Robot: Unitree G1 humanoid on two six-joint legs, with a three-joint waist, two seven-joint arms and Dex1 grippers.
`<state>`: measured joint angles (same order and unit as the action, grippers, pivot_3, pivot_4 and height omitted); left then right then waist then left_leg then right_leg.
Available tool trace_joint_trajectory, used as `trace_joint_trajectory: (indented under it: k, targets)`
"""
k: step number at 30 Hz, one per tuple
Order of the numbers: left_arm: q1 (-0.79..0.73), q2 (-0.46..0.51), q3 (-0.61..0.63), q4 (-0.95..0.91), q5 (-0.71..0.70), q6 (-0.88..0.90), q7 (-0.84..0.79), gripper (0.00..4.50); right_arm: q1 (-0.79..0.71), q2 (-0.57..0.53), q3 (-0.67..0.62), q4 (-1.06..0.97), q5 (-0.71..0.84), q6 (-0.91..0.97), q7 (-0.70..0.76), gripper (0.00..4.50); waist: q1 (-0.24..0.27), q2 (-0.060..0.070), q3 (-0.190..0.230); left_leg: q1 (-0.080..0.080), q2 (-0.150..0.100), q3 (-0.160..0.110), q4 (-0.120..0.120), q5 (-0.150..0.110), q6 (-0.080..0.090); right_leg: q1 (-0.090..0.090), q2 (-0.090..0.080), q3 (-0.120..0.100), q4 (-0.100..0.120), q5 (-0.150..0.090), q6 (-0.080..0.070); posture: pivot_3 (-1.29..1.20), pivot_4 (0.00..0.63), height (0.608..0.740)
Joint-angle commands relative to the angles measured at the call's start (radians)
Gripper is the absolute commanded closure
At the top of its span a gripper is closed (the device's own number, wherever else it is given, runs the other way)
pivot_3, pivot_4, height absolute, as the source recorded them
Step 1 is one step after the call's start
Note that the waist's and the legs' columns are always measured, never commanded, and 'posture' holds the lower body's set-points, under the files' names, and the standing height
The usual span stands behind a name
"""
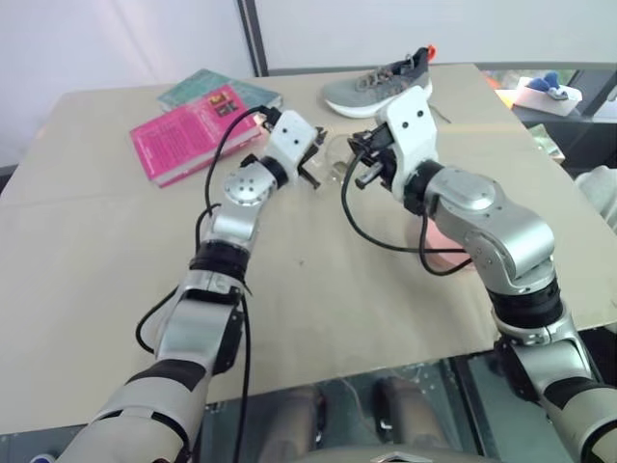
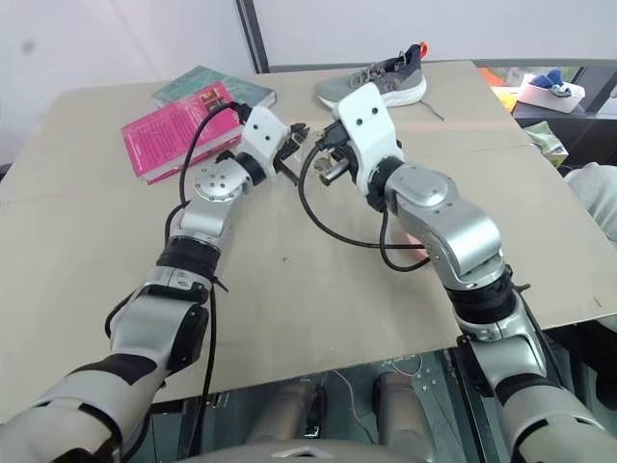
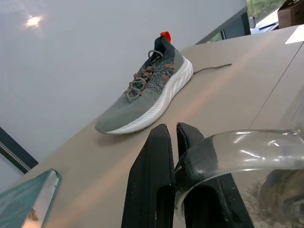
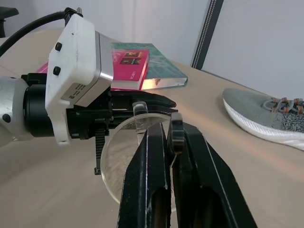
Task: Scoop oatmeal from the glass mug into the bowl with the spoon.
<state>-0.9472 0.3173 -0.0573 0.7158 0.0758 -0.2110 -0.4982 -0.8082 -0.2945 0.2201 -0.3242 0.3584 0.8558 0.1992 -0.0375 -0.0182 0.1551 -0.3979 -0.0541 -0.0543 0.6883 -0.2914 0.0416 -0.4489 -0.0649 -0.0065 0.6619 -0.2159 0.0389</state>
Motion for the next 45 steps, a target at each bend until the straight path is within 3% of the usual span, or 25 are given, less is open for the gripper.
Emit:
trace_joint_trajectory:
  k: [1, 6, 25, 33, 45]
  targets:
    - [-0.045, -0.004, -0.003, -0.047, 0.000, -0.046, 0.010, 4.46, -0.001, 0.018, -0.023, -0.021, -0.008, 0.009, 0.011, 4.50, 0.000, 0.000, 0.000, 0.000, 0.000, 0.000, 0.000, 0.000, 0.000, 0.000, 0.000, 0.000, 0.000, 0.000, 0.000, 0.00, 0.150, 0.740]
    - [-0.060, -0.014, -0.013, -0.014, 0.006, -0.065, 0.009, 4.46, 0.013, 0.057, -0.069, -0.030, 0.012, 0.056, 0.005, 4.50, 0.001, 0.000, 0.000, 0.000, 0.000, 0.000, 0.000, 0.000, 0.000, 0.000, 0.000, 0.000, 0.000, 0.000, 0.000, 0.00, 0.150, 0.740]
    - [-0.261, -0.145, -0.076, 0.335, 0.078, -0.199, 0.060, 4.46, -0.041, 0.153, -0.620, -0.075, 0.264, 0.421, -0.182, 4.50, 0.003, 0.000, 0.000, 0.000, -0.001, 0.000, 0.000, 0.000, 0.000, 0.000, 0.000, 0.000, 0.001, 0.000, 0.000, 0.00, 0.150, 0.740]
    - [-0.319, -0.186, -0.064, 0.407, 0.078, -0.232, 0.057, 4.46, -0.011, 0.099, -0.585, -0.113, 0.271, 0.469, -0.192, 4.50, -0.001, 0.000, 0.000, 0.000, -0.001, 0.001, 0.000, 0.000, 0.000, -0.001, 0.000, 0.001, 0.001, 0.000, 0.000, 0.00, 0.150, 0.740]
    - [-0.341, -0.204, -0.078, 0.454, 0.109, -0.252, 0.080, 4.46, -0.068, 0.229, -0.844, -0.098, 0.379, 0.595, -0.288, 4.50, 0.003, 0.000, 0.000, 0.000, -0.001, 0.001, 0.000, 0.000, 0.000, -0.001, 0.000, 0.001, 0.002, 0.000, 0.000, 0.00, 0.150, 0.740]
